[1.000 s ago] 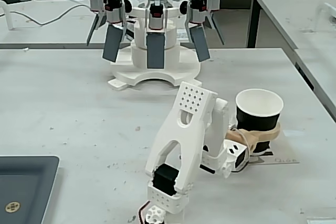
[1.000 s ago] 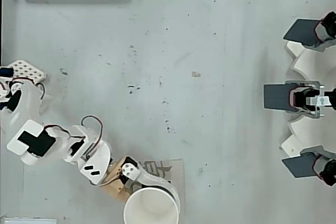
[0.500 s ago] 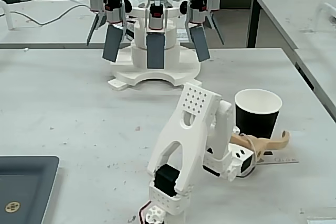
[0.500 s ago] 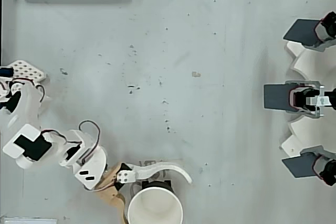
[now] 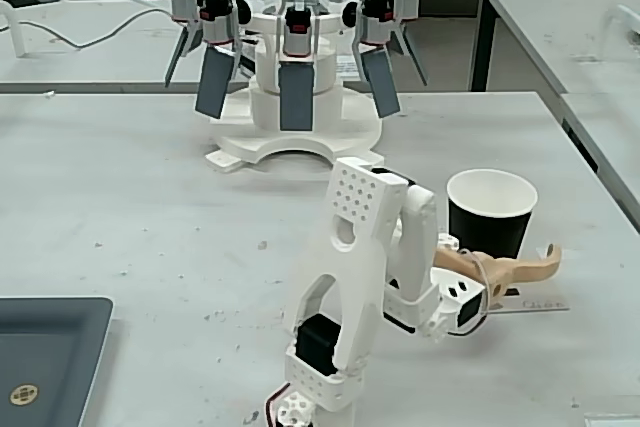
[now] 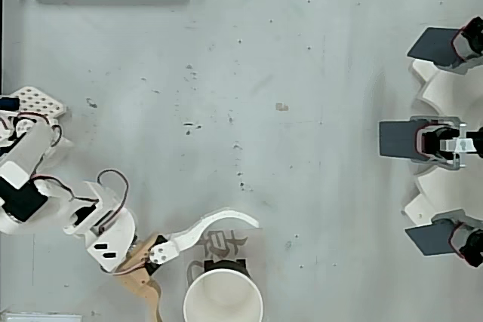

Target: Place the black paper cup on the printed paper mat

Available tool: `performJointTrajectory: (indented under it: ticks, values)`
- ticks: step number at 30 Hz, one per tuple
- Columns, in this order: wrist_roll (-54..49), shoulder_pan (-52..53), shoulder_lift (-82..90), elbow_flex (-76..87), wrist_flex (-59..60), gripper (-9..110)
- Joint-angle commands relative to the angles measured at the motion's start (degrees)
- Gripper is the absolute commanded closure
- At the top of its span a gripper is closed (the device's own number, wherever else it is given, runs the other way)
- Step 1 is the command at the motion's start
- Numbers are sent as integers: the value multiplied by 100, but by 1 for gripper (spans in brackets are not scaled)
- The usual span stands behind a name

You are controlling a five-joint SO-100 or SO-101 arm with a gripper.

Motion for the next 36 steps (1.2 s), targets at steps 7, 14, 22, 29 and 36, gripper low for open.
performJointTrajectory:
  ticks: [7,14,22,29,36]
  values:
    - [0,62,1749,1178,9,40]
    - [0,26,2856,2057,-176,46]
    - [-53,-659,4061,2716,-334,60]
    - [9,-1222,4896,3234,-281,69]
    - [9,-1854,5194,3375,-229,77]
